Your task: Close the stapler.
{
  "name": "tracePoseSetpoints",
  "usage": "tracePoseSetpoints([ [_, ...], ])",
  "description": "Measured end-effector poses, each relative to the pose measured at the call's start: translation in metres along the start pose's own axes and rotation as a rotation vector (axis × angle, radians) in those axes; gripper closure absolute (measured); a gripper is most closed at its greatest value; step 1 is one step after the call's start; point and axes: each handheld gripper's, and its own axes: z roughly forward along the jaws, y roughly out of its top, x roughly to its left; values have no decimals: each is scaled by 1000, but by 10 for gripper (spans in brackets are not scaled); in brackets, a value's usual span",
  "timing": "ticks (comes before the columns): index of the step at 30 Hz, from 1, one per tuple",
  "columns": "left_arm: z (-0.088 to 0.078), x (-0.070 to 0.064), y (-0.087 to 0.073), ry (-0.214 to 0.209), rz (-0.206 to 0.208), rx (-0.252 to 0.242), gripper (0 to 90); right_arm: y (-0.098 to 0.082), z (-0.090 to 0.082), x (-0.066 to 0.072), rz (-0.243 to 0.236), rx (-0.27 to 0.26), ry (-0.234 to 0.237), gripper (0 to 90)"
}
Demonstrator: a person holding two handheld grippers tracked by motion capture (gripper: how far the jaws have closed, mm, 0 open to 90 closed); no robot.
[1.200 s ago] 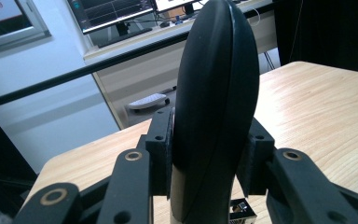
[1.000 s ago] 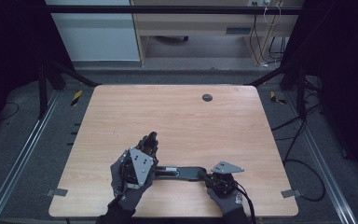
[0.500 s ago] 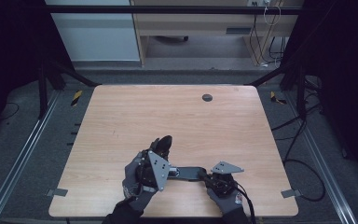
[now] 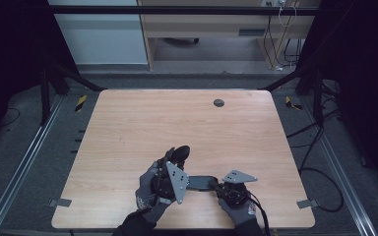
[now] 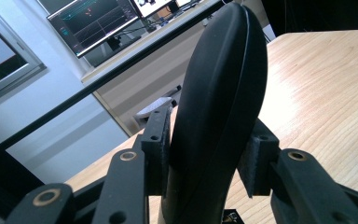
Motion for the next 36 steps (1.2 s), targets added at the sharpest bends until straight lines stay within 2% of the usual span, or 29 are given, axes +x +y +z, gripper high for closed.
tracePoseSetpoints([
  [36, 10, -33, -5, -11, 159, -3, 579, 0, 0, 0, 4, -5, 5, 900],
])
